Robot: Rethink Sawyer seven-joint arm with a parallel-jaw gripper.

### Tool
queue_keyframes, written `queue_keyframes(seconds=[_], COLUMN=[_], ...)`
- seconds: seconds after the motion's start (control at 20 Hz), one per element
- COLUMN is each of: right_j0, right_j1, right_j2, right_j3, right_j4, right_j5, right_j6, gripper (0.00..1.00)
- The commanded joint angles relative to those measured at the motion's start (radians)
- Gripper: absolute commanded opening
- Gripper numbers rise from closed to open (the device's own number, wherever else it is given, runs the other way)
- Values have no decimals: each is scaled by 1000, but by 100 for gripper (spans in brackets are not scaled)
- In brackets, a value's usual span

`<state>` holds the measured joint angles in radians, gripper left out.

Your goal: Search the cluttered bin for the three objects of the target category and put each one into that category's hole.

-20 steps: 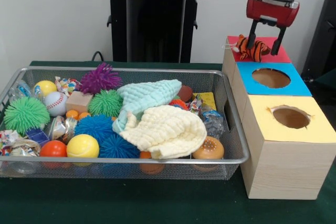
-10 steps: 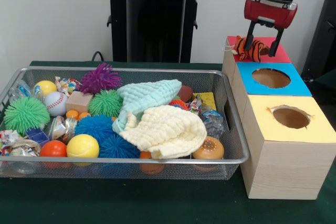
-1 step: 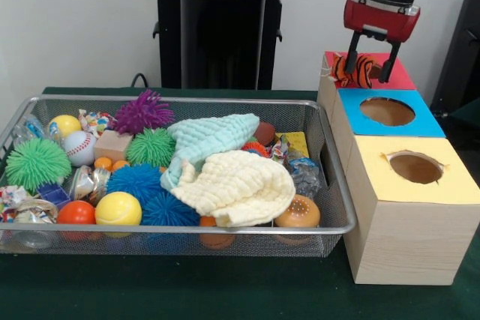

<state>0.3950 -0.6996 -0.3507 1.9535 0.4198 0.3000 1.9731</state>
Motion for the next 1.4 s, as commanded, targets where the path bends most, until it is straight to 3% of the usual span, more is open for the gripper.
queue_keyframes(seconds=[0.05, 0.6, 1.1, 1.4], right_j0=[-35, -62, -169, -150], right_j1=[27, 0, -31, -31], right_j2=[88, 71, 83, 61], right_j3=[11, 24, 81, 84], right_j4=[48, 37, 3, -11], right_j5=[39, -3, -91, -66], right_j6=[227, 212, 174, 177], gripper=[100, 100, 100, 100])
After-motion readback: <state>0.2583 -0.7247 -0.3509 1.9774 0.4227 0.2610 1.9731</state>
